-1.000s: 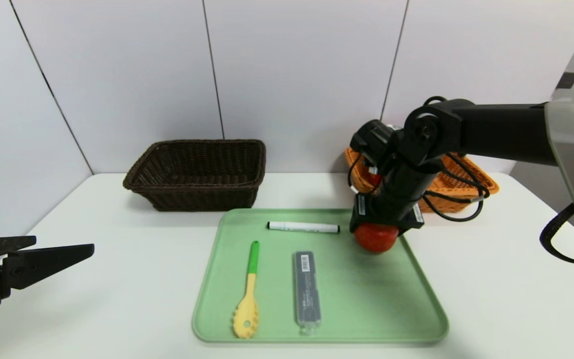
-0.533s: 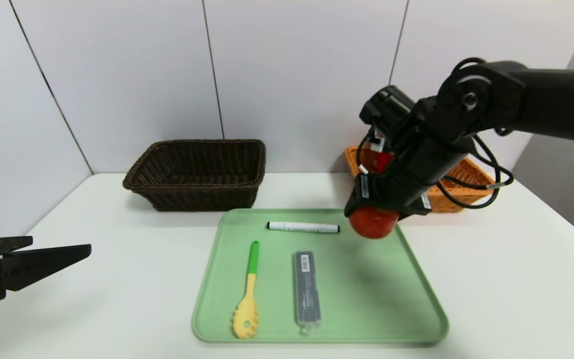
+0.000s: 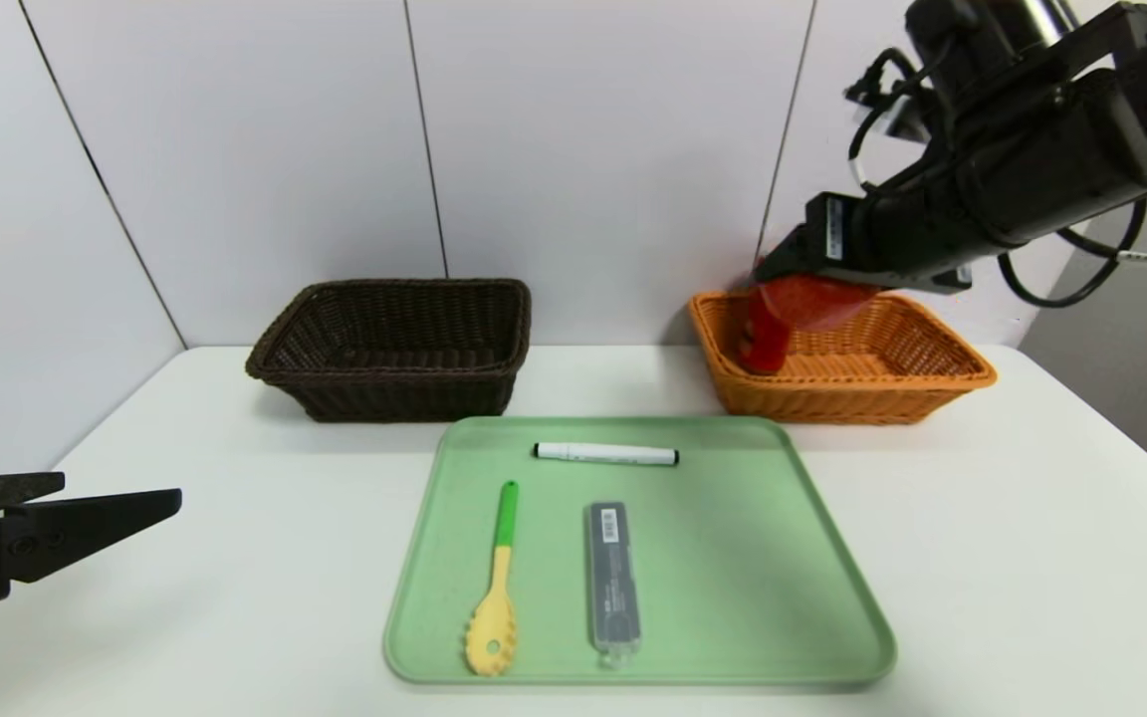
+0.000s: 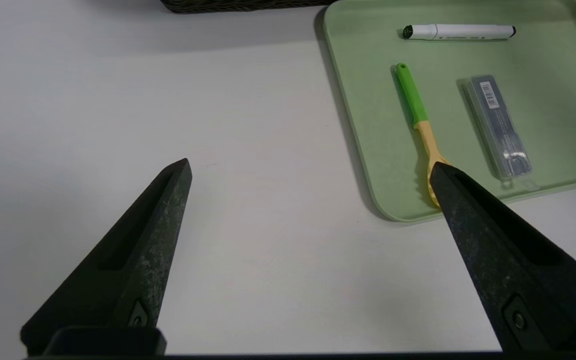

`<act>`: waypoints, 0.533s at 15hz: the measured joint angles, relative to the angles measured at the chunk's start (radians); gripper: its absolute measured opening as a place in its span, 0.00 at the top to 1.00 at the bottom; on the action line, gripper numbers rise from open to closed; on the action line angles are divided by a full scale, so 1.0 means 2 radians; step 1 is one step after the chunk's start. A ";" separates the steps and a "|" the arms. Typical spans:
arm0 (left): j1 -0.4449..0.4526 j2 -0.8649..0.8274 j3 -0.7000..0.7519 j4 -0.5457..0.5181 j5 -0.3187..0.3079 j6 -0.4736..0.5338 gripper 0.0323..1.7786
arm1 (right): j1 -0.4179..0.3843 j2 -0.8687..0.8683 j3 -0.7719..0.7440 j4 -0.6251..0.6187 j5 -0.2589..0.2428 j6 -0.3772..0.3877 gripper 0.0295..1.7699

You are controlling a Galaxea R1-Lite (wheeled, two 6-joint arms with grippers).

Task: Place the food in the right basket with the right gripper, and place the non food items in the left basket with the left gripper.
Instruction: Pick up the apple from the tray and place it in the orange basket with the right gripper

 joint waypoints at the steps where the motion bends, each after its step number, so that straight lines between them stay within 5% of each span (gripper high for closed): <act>1: 0.000 0.000 0.000 0.000 0.000 0.000 0.05 | -0.020 -0.001 0.000 -0.014 -0.007 -0.012 0.29; 8: 0.000 0.005 0.000 -0.002 0.000 0.000 0.05 | -0.145 0.051 0.000 -0.059 0.013 -0.032 0.29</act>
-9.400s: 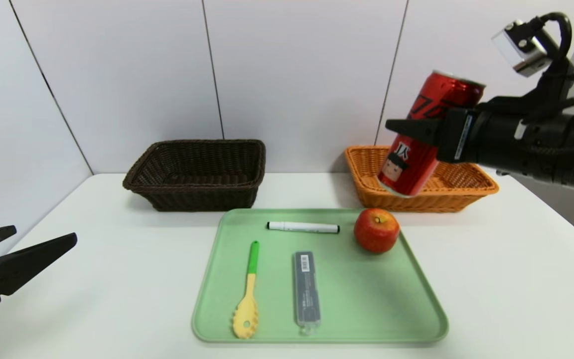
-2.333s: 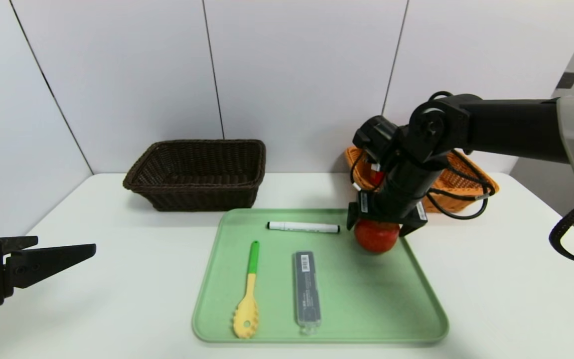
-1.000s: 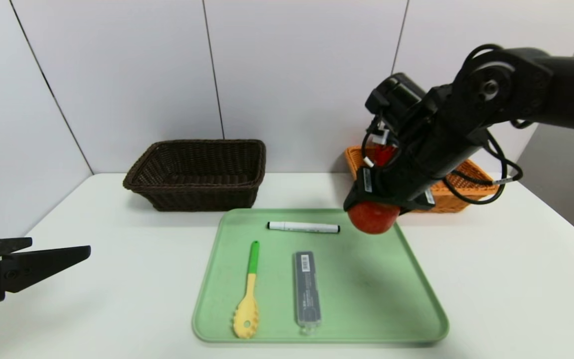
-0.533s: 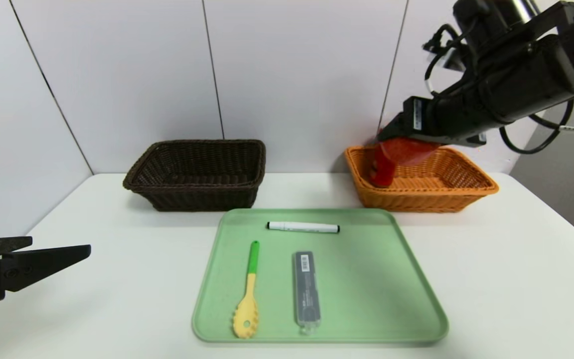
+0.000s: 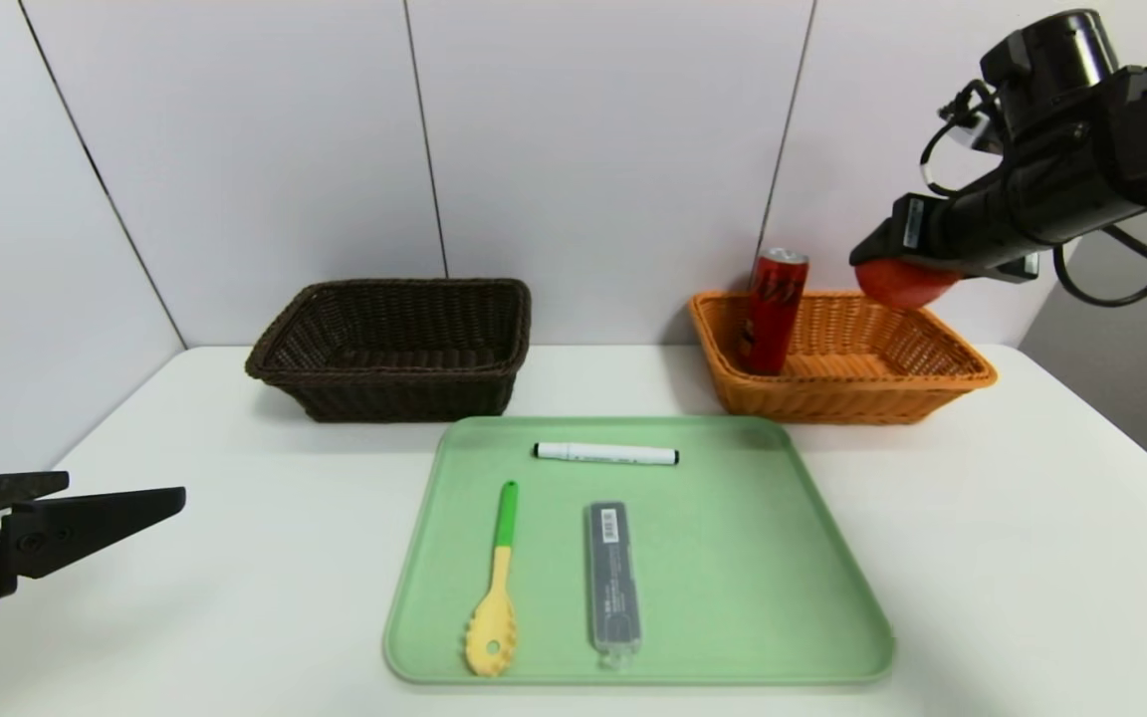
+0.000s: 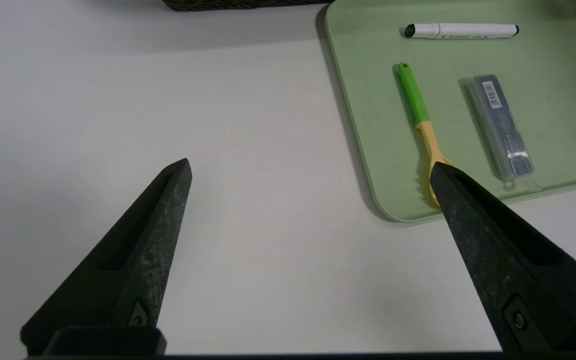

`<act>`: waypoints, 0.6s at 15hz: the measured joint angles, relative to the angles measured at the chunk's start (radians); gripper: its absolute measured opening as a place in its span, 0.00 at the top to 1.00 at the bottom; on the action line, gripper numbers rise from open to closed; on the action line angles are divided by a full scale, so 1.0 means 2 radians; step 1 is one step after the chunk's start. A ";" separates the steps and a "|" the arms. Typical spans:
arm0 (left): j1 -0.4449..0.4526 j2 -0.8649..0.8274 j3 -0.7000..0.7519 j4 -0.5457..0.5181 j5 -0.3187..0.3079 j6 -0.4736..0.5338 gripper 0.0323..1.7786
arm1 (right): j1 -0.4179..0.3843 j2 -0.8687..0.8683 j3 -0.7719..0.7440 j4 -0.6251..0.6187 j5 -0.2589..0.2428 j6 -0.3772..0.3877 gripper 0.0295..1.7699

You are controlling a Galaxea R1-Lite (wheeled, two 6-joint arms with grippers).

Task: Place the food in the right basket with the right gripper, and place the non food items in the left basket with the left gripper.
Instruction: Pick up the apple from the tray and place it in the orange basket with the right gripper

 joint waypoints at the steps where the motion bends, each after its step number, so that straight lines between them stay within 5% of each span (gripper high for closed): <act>1: 0.000 0.001 0.001 -0.001 -0.001 0.000 0.05 | -0.010 0.012 0.000 -0.002 0.001 0.001 0.29; 9: 0.000 0.008 0.003 -0.001 -0.001 0.000 0.05 | -0.035 0.105 0.000 -0.085 0.013 0.015 0.30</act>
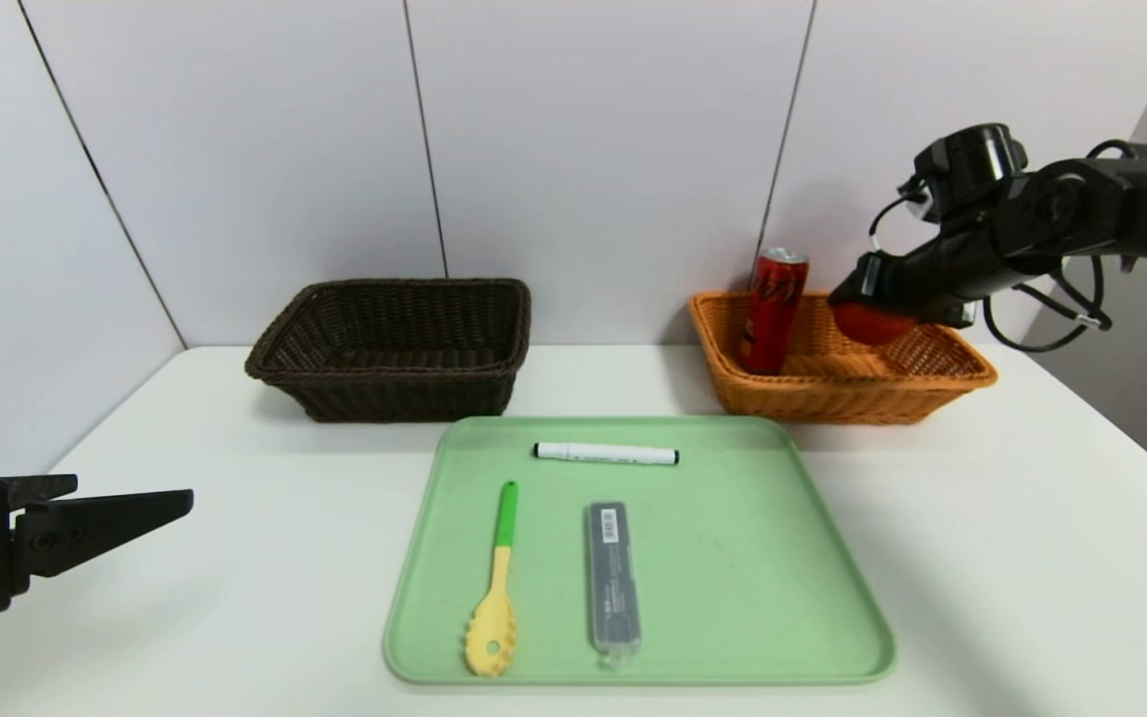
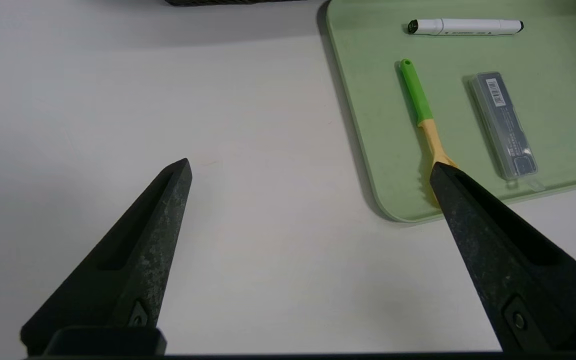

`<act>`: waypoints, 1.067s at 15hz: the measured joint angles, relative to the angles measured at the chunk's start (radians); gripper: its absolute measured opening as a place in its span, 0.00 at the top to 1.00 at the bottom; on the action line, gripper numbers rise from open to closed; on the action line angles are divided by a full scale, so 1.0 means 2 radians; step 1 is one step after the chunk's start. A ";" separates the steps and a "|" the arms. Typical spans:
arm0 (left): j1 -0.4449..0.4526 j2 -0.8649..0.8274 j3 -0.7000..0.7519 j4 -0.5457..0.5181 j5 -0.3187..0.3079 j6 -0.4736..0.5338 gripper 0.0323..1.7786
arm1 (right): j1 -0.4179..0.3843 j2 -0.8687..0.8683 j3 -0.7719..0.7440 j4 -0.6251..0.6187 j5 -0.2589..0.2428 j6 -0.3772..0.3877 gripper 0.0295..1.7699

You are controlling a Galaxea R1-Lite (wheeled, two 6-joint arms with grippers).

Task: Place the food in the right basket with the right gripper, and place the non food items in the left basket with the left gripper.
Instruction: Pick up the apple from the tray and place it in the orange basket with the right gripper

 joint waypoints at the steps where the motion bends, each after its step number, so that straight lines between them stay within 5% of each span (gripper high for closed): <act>1: 0.000 0.002 0.000 -0.001 0.000 0.000 0.05 | -0.001 0.011 0.000 -0.011 0.000 0.003 0.30; 10: 0.000 0.014 -0.001 -0.003 -0.001 0.001 0.05 | -0.002 0.066 -0.001 -0.044 0.000 0.008 0.30; 16: 0.000 0.015 -0.002 -0.003 -0.001 0.001 0.05 | -0.002 0.065 -0.001 -0.043 0.000 0.007 0.15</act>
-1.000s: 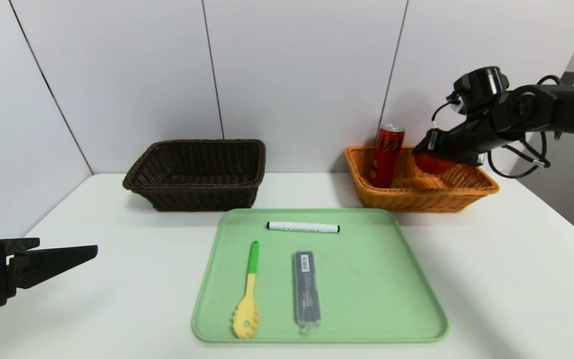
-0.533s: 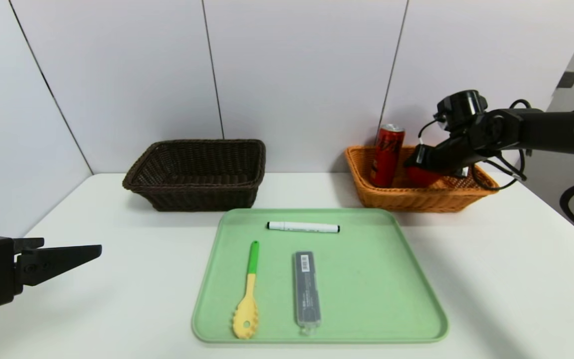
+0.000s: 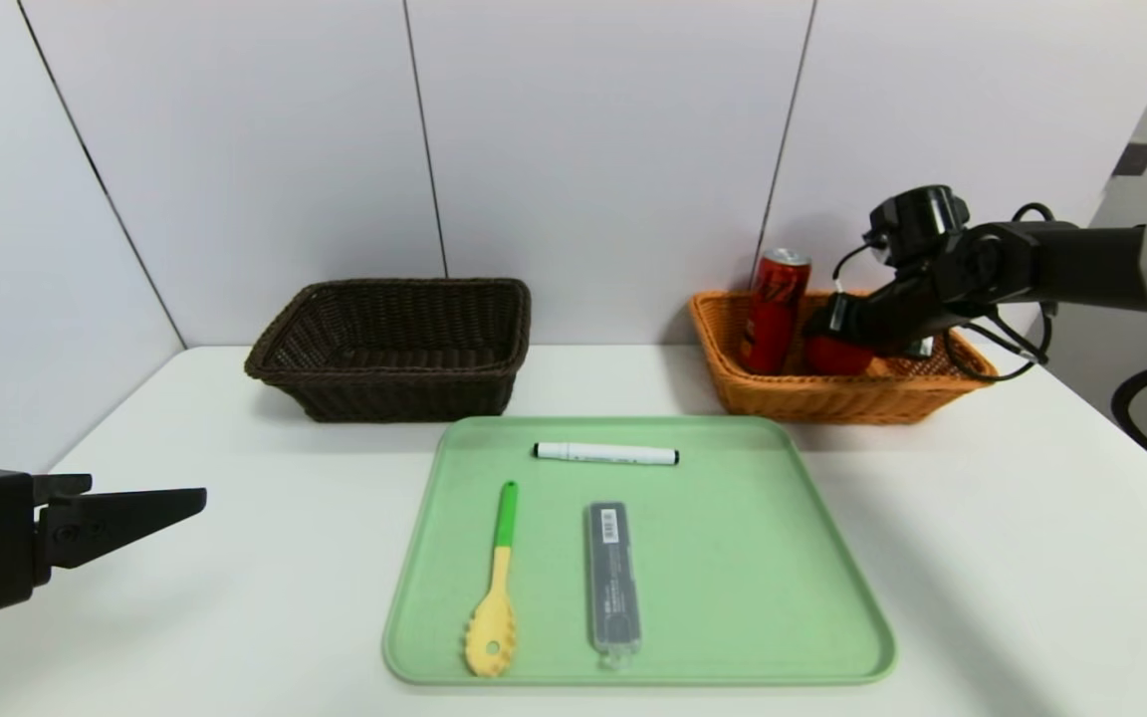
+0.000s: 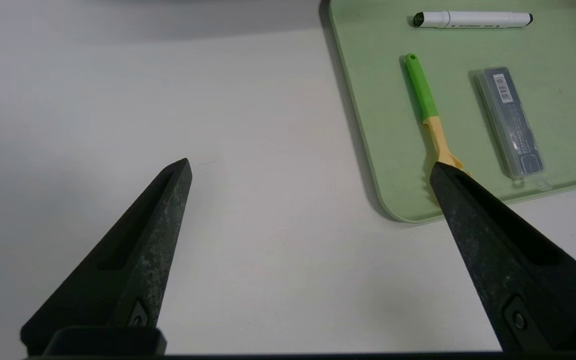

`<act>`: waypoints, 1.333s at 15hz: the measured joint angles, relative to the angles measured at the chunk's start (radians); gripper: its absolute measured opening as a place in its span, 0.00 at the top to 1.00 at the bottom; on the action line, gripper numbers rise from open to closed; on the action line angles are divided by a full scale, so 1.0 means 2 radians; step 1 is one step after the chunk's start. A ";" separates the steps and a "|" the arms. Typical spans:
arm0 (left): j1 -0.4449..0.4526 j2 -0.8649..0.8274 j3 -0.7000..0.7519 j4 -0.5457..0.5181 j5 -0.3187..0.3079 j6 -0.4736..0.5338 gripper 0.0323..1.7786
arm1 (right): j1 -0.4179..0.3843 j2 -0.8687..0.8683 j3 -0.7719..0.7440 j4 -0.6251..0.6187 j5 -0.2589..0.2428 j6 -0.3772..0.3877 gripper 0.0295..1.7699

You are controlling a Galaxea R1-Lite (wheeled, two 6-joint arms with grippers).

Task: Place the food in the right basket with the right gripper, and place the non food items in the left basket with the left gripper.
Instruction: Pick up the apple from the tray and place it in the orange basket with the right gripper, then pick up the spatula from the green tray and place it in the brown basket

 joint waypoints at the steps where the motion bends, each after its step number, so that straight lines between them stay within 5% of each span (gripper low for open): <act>1: 0.000 0.000 -0.001 0.000 0.000 0.000 0.05 | 0.000 -0.002 0.000 0.000 0.000 0.000 0.14; 12: 0.000 -0.019 -0.001 0.000 0.001 0.001 0.05 | 0.018 -0.123 0.001 0.021 -0.007 -0.018 0.06; 16: 0.000 -0.025 -0.002 0.000 0.004 0.001 0.05 | 0.077 -0.206 0.003 0.066 -0.011 -0.028 0.05; 20: 0.000 -0.035 -0.002 0.004 0.007 -0.001 0.05 | 0.172 -0.252 0.006 0.147 -0.021 0.002 0.04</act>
